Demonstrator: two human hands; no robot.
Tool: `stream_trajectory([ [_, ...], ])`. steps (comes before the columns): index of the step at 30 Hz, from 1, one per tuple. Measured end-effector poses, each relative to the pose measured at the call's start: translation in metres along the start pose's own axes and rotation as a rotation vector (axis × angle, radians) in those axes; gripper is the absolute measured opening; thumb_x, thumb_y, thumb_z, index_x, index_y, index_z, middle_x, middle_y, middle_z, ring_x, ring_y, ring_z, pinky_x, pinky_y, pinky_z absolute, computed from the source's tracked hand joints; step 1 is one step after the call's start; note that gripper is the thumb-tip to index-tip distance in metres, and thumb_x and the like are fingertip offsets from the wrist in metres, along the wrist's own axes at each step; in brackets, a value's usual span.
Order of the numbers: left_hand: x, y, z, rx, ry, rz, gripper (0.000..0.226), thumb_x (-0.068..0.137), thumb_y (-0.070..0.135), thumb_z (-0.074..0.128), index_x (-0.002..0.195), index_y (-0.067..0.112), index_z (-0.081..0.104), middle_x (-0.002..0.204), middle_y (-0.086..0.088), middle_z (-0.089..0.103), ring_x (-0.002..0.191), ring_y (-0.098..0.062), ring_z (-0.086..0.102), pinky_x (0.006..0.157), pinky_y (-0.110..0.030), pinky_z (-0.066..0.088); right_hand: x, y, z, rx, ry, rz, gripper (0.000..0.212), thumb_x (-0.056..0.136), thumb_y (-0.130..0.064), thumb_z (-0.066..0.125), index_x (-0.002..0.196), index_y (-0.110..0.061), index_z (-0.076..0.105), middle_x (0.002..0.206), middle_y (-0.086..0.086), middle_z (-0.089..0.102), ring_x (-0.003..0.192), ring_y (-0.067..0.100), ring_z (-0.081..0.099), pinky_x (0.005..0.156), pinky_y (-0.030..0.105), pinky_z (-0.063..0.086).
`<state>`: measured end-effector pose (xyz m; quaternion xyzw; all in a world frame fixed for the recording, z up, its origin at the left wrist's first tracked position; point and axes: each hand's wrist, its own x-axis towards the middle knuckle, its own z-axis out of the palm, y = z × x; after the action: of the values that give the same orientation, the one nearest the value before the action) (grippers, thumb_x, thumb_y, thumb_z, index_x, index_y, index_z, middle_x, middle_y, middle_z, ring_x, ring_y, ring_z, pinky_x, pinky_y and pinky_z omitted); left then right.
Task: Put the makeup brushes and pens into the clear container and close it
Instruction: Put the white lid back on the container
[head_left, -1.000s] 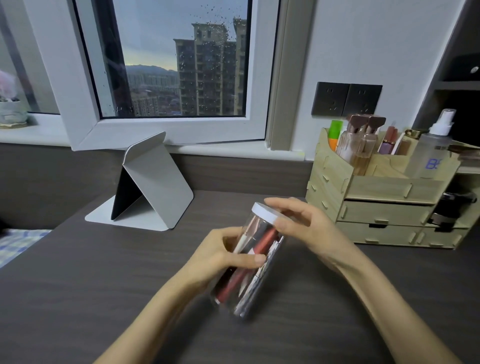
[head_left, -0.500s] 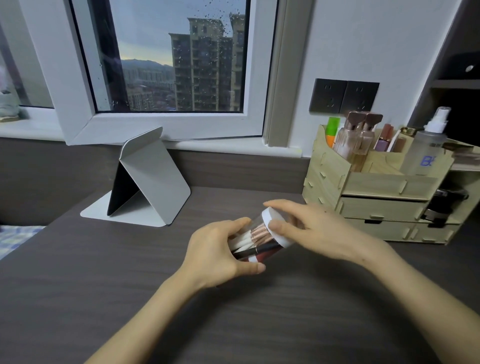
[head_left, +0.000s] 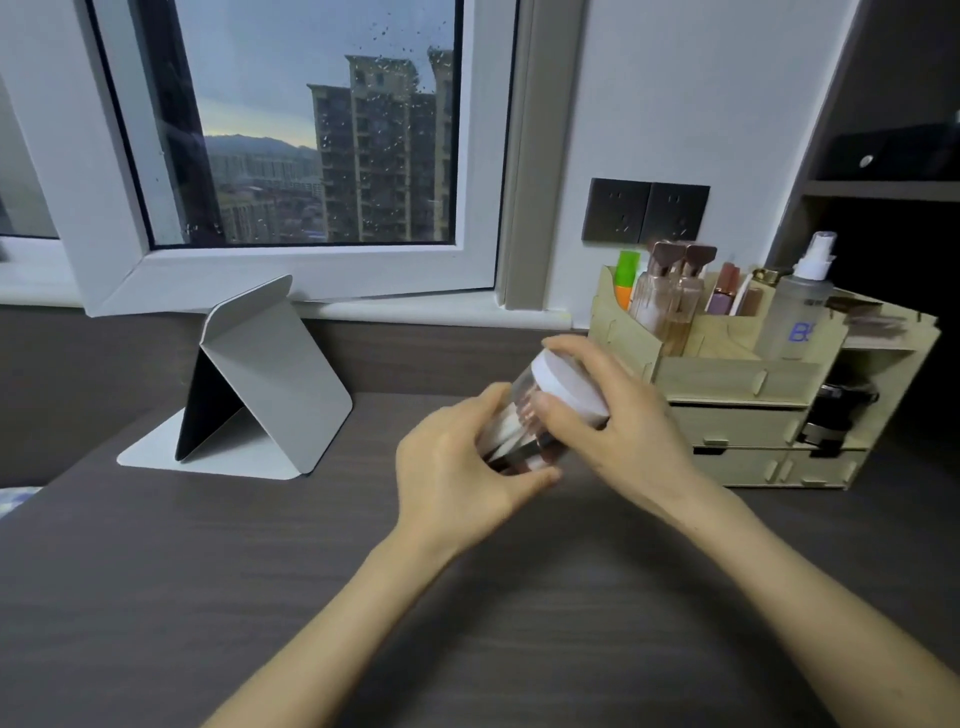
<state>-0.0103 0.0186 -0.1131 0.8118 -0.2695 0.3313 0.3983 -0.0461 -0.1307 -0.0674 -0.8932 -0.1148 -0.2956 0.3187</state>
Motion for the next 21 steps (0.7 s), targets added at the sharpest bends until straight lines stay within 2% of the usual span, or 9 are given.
stream_trajectory([
  [2,0.022,0.020,0.011,-0.108,0.030,0.034,0.056,0.059,0.054,0.069,0.108,0.030,0.058,0.087,0.011,0.068,0.079,-0.007,0.060,0.067,-0.032,0.050,0.005,0.000,-0.011,0.065,0.168,0.014,0.060,0.071,-0.049,0.068,0.126,-0.035,0.048,0.122,-0.014,0.051,0.110,0.002,0.047,0.087,0.014,0.042],
  [4,0.043,0.036,0.024,-0.249,-0.022,0.082,0.068,0.062,0.050,0.071,0.123,0.026,0.052,0.110,0.004,0.065,0.100,-0.012,0.057,0.083,-0.033,0.048,0.011,0.002,-0.030,0.080,0.321,-0.006,0.058,0.071,-0.042,0.072,0.124,-0.033,0.050,0.124,-0.011,0.052,0.112,0.002,0.047,0.088,0.005,0.039],
  [6,0.063,0.048,0.035,-0.311,-0.096,0.128,0.080,0.063,0.046,0.074,0.134,0.028,0.041,0.133,-0.004,0.048,0.122,-0.017,0.040,0.100,-0.032,0.033,0.017,0.009,-0.051,0.085,0.436,-0.019,0.054,0.073,-0.038,0.072,0.122,-0.028,0.051,0.123,-0.007,0.053,0.114,0.006,0.049,0.091,0.006,0.039],
  [7,0.073,0.053,0.039,-0.308,-0.128,0.137,0.080,0.064,0.045,0.073,0.135,0.032,0.038,0.137,-0.005,0.040,0.126,-0.018,0.032,0.102,-0.034,0.028,0.019,0.013,-0.062,0.076,0.479,-0.025,0.054,0.073,-0.039,0.071,0.122,-0.026,0.051,0.122,-0.007,0.052,0.114,0.006,0.049,0.093,0.010,0.040],
  [9,0.090,0.059,0.048,-0.324,-0.176,0.157,0.071,0.069,0.040,0.068,0.134,0.034,0.040,0.133,-0.006,0.041,0.123,-0.019,0.032,0.103,-0.041,0.029,0.023,0.025,-0.082,0.027,0.551,-0.042,0.055,0.075,-0.038,0.070,0.124,-0.024,0.050,0.122,-0.009,0.049,0.113,-0.004,0.047,0.096,0.010,0.038],
  [11,0.105,0.063,0.058,-0.463,-0.250,0.160,0.059,0.072,0.027,0.062,0.130,0.028,0.048,0.124,-0.006,0.049,0.116,-0.020,0.043,0.099,-0.043,0.037,0.028,0.038,-0.099,-0.042,0.610,-0.062,0.055,0.076,-0.031,0.072,0.126,-0.021,0.051,0.123,-0.007,0.046,0.106,-0.013,0.043,0.093,-0.001,0.032],
  [16,0.135,0.082,0.092,-0.584,-0.397,0.106,0.055,0.079,-0.009,0.044,0.126,0.017,0.053,0.126,-0.006,0.054,0.120,-0.019,0.046,0.099,-0.034,0.040,0.043,0.075,-0.127,-0.198,0.596,-0.082,0.056,0.078,-0.023,0.073,0.129,-0.015,0.054,0.134,0.014,0.044,0.120,0.005,0.038,0.098,-0.004,0.028],
  [19,0.147,0.087,0.117,-0.599,-0.472,0.088,0.058,0.080,-0.010,0.042,0.127,0.022,0.052,0.127,-0.006,0.057,0.116,-0.019,0.051,0.097,-0.038,0.044,0.049,0.095,-0.138,-0.280,0.561,-0.100,0.056,0.078,-0.022,0.073,0.130,-0.014,0.055,0.136,0.015,0.042,0.124,0.009,0.037,0.101,-0.001,0.026],
  [21,0.149,0.090,0.127,-0.646,-0.522,0.053,0.056,0.082,-0.010,0.043,0.127,0.022,0.051,0.129,-0.007,0.056,0.116,-0.018,0.052,0.094,-0.030,0.046,0.050,0.107,-0.142,-0.328,0.521,-0.120,0.056,0.077,-0.023,0.073,0.129,-0.011,0.055,0.136,0.018,0.042,0.127,0.019,0.039,0.105,0.012,0.030],
])
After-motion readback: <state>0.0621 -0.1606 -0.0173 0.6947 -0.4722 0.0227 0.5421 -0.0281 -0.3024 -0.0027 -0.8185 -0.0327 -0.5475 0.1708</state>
